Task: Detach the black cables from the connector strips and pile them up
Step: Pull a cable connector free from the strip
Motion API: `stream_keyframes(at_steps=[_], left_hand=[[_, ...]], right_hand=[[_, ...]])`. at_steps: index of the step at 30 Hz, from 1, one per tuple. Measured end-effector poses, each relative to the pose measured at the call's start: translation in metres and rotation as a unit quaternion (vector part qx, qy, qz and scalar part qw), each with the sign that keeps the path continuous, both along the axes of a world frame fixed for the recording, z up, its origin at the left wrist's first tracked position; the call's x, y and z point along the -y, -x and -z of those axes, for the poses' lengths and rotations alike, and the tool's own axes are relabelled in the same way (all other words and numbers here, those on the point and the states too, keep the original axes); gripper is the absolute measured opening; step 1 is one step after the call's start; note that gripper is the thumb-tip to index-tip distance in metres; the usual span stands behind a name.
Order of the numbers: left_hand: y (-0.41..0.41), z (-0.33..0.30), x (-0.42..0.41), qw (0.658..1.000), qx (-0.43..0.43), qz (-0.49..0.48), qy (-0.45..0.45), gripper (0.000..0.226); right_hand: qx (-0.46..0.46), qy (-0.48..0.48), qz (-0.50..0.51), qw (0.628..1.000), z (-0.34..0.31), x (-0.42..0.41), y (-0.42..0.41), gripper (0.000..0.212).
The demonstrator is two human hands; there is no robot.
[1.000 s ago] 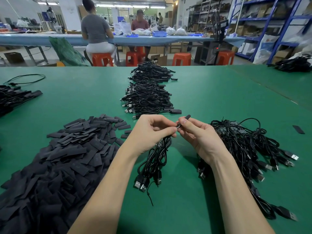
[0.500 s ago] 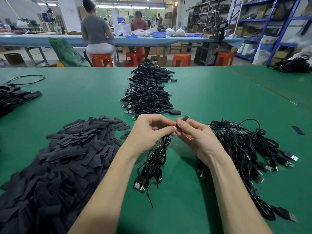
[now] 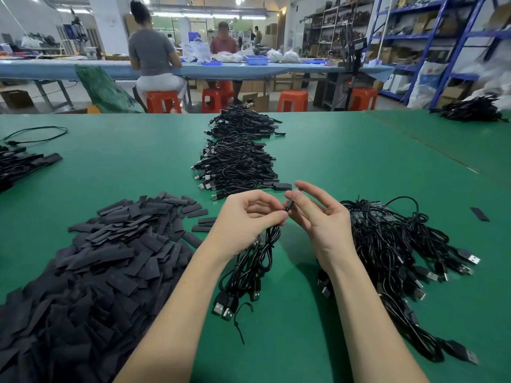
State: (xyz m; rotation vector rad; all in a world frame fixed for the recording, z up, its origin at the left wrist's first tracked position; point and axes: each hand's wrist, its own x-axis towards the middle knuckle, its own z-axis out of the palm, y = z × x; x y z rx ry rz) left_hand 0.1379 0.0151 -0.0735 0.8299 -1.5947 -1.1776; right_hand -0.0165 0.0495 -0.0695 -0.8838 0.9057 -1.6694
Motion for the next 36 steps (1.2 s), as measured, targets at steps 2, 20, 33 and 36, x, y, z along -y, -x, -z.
stream_keyframes(at_steps=[2, 20, 33, 36], left_hand=[[0.000, 0.000, 0.000, 1.000, 0.003, -0.005, -0.002, 0.018], [0.000, 0.002, 0.002, 0.999, 0.008, -0.046, -0.017, 0.015], [0.002, 0.004, 0.003, 0.997, 0.048, -0.048, -0.022, 0.017], [0.000, 0.004, 0.002, 0.990, 0.132, -0.026, -0.047, 0.037]], right_hand=[[0.004, -0.007, -0.001, 1.000, 0.002, 0.001, -0.002, 0.020], [0.040, -0.012, 0.048, 0.998, 0.006, 0.005, -0.012, 0.021], [0.038, -0.016, 0.098, 0.994, 0.008, 0.011, -0.011, 0.016], [0.092, -0.011, 0.122, 0.988, 0.007, 0.013, -0.004, 0.017]])
